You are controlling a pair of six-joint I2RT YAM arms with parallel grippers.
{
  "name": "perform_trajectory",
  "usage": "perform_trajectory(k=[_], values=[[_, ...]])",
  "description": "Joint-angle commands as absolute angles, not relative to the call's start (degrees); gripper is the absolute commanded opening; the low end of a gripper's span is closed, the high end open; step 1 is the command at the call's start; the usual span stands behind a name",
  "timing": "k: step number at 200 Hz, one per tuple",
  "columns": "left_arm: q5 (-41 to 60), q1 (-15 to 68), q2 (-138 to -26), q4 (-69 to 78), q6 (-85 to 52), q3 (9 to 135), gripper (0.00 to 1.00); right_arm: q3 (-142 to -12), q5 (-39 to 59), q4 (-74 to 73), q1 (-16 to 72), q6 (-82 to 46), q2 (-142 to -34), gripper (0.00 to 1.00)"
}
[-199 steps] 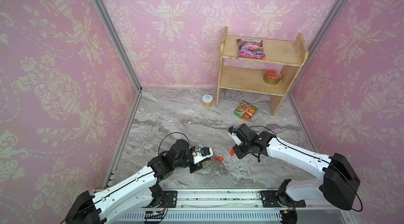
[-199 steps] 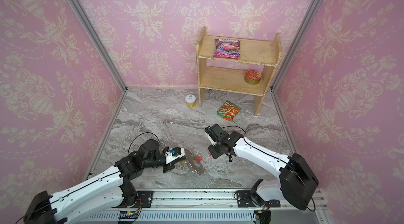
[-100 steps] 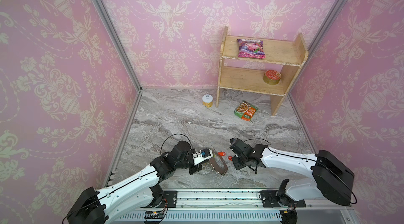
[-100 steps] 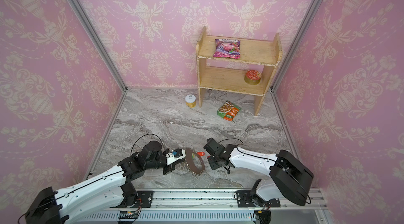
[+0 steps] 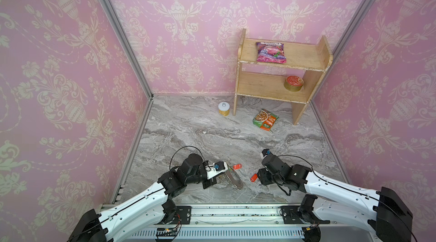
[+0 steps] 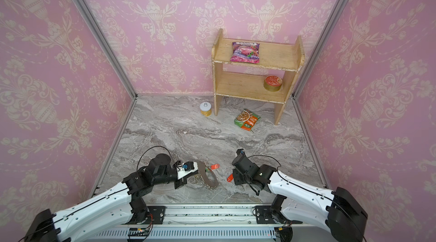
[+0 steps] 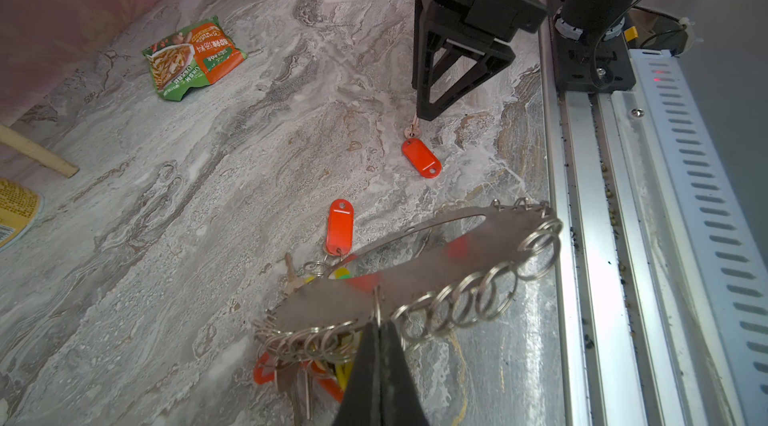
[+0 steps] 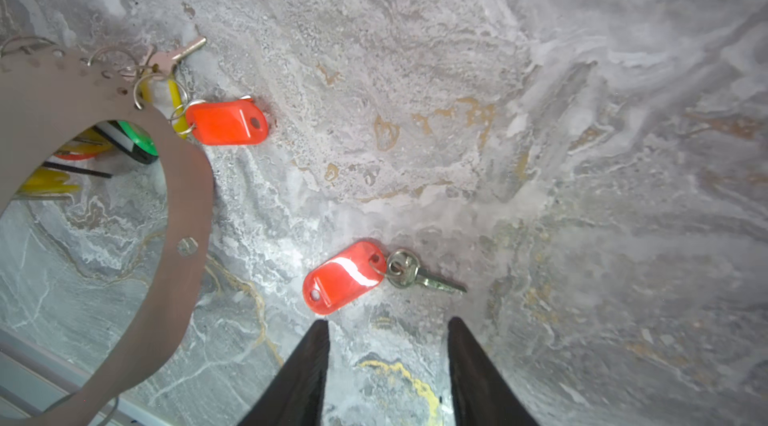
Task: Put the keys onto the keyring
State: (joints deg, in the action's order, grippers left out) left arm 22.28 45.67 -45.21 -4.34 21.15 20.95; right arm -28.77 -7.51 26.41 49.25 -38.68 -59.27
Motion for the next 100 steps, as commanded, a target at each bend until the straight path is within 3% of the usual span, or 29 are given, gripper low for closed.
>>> perform_trajectory(k=[1,35,65,100], values=[[23.2,46.1,-44.3,-2.9,21.3,20.3,0.00,-30.6,-9.7,28.2,49.2,-41.1,-62.6,0.42],[24.2,46.1,-43.9,-2.0,20.7,20.1,0.00,-34.6,-10.2,29.7,49.4,-34.7,-67.7,0.38],[24.1,46.1,-43.2,-1.5,20.0,19.8,0.00,-35.4,-6.9,28.7,48.4,-30.0,-69.5,0.49],[24.4,46.1,-43.6,-1.1,20.0,19.8,0.00,-35.1,-3.0,26.4,45.8,-26.7,-70.4,0.53]])
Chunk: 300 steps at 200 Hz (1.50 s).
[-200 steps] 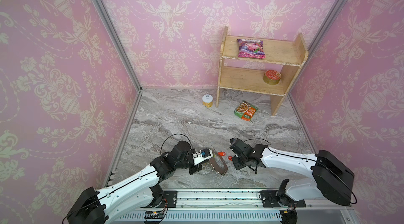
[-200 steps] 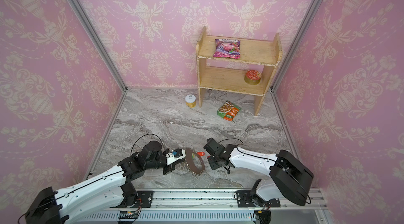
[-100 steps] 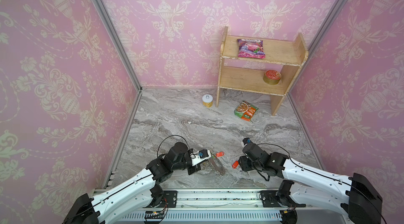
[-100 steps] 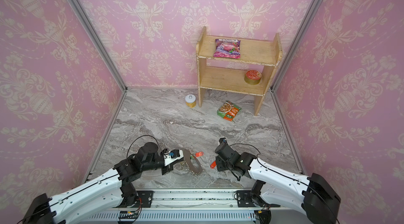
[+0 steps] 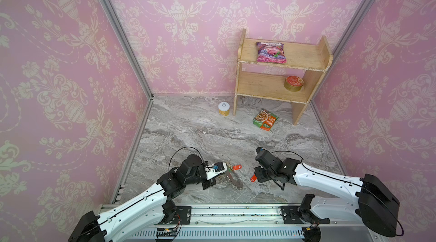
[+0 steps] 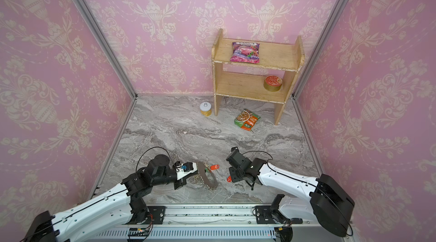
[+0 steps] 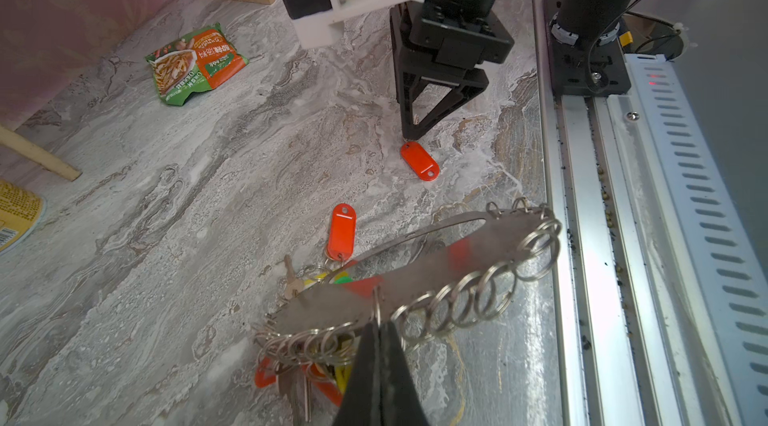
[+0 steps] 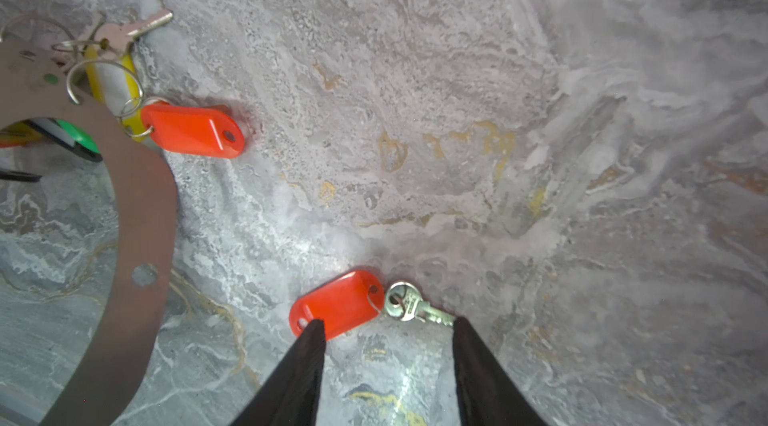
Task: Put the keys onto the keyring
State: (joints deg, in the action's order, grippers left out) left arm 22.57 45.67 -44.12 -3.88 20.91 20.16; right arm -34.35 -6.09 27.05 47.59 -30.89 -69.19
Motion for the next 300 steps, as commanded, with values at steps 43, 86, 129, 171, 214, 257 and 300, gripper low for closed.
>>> perform_trajectory(k=[43,86,129,171,214,257,300], values=[[24.4,46.2,-43.6,-0.9,19.8,19.9,0.00,-35.9,2.1,23.6,43.3,-23.9,-74.8,0.57],[24.0,46.4,-43.2,-1.1,19.8,19.9,0.00,-35.8,4.7,23.0,41.9,-25.2,-77.4,0.59],[23.8,46.6,-43.0,-1.1,19.8,19.9,0.00,-33.8,6.5,24.9,41.9,-28.9,-74.4,0.60],[23.6,46.7,-42.8,-1.1,19.9,19.9,0.00,-32.0,8.4,25.1,43.5,-32.7,-72.0,0.61],[23.6,46.8,-42.6,-1.1,19.9,20.0,0.00,-32.4,8.5,23.3,45.8,-33.9,-73.3,0.62],[23.2,46.9,-42.2,-1.4,20.0,20.0,0.00,-34.2,-1.2,28.8,46.9,-33.8,-69.6,0.58],[23.0,46.9,-42.2,-1.2,20.1,20.1,0.00,-35.9,-10.2,30.3,51.0,-33.9,-67.7,0.41]])
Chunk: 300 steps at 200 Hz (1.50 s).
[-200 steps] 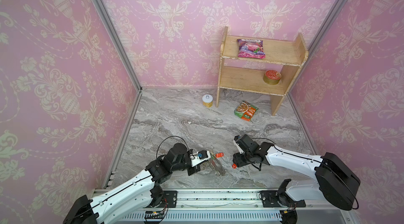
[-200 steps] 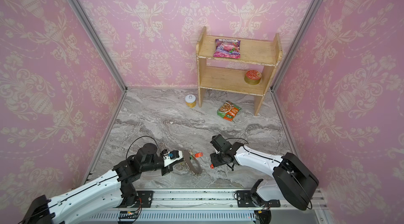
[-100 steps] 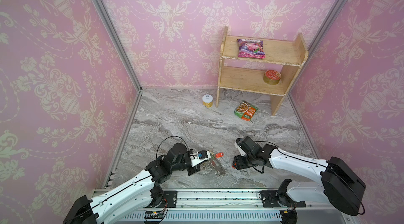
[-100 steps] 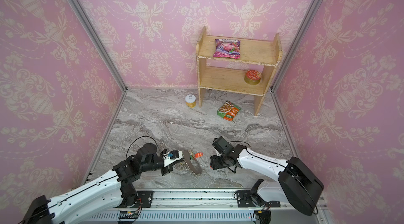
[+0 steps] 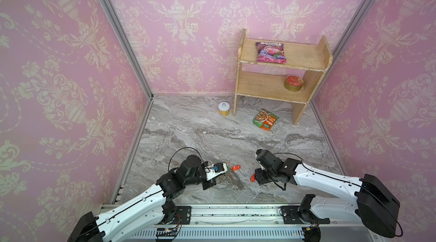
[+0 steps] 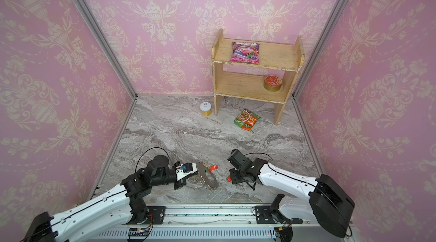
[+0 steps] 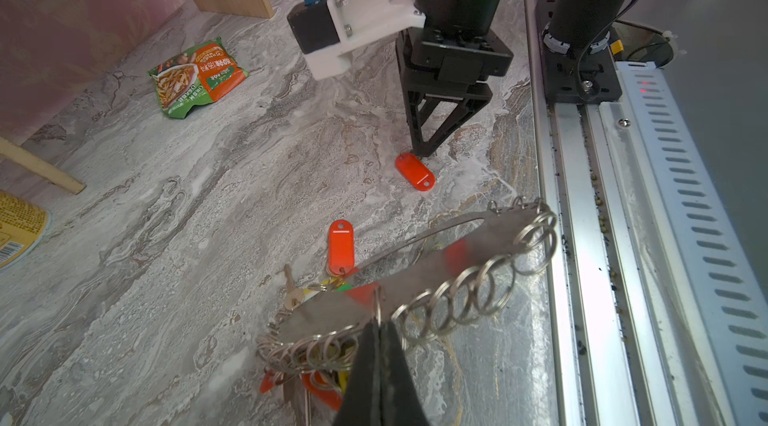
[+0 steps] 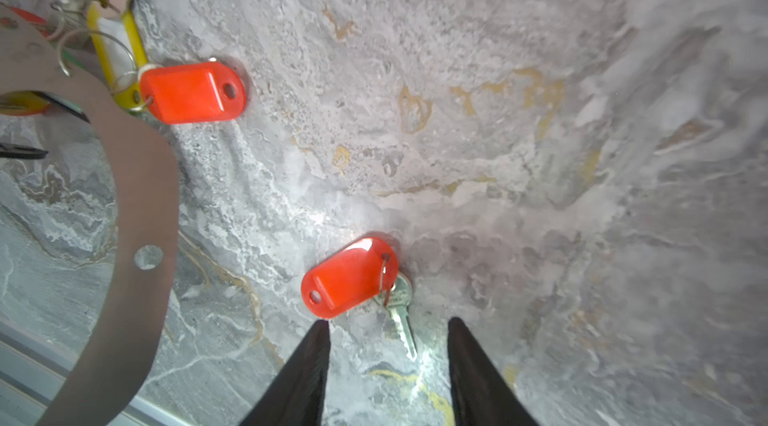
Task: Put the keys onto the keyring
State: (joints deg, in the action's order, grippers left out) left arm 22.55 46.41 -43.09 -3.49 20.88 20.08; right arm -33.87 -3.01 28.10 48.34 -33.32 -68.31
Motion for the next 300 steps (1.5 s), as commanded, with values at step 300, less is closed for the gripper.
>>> perform_trajectory(k=[300], values=[[22.5,47.2,-41.7,-1.3,20.0,19.9,0.00,-37.4,-13.3,26.8,55.3,-33.9,-77.4,0.16]])
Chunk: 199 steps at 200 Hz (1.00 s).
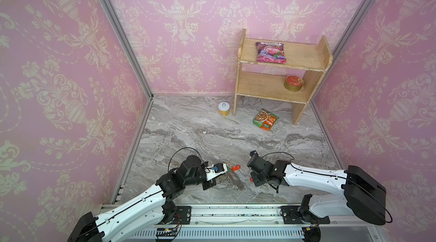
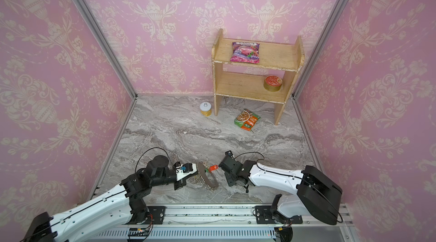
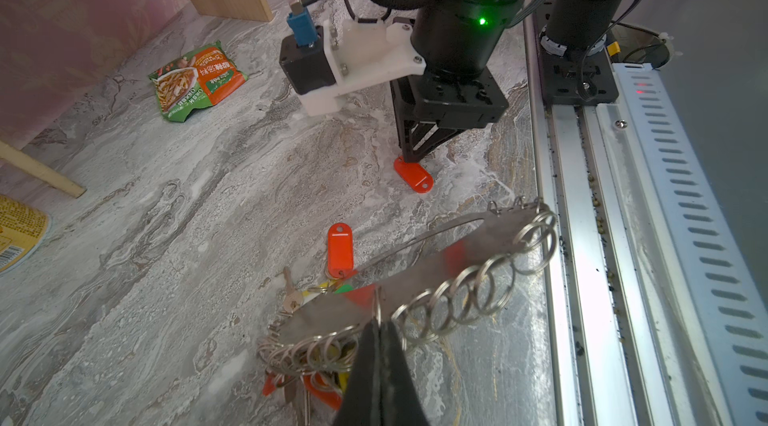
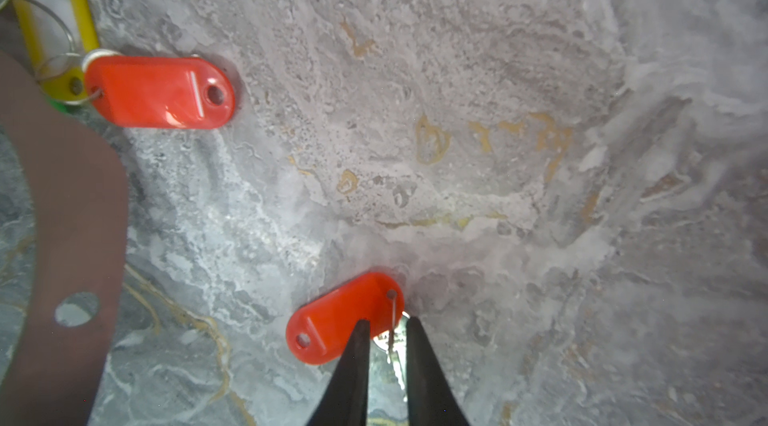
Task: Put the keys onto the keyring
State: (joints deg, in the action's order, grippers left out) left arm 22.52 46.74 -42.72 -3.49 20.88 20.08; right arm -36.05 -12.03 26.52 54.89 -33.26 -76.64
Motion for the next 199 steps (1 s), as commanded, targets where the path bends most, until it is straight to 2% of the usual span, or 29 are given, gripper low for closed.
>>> perform_trajectory(k=[1,101,131,147,176,199], values=[[22.6,47.2,-41.7,-1.3,20.0,19.9,0.00,-37.4,-13.3,26.7,55.3,-33.9,-77.4,0.16],[22.4,47.3,-41.8,-1.1,19.9,19.8,0.00,-37.1,-13.0,27.3,55.3,-33.9,-77.5,0.08],[22.5,47.4,-41.8,-1.1,19.9,19.8,0.00,-36.8,-12.8,27.8,55.2,-35.9,-77.1,0.00],[22.5,47.4,-42.0,-1.1,19.9,19.8,0.00,-36.8,-12.9,28.4,55.2,-35.6,-76.5,0.00],[22.3,47.4,-42.0,-1.0,20.5,19.9,0.00,-37.7,-11.9,30.0,54.0,-30.1,-72.1,0.00],[22.0,47.4,-42.4,-0.8,22.2,20.6,0.00,-38.4,-5.9,29.1,50.8,-22.6,-66.2,0.00]])
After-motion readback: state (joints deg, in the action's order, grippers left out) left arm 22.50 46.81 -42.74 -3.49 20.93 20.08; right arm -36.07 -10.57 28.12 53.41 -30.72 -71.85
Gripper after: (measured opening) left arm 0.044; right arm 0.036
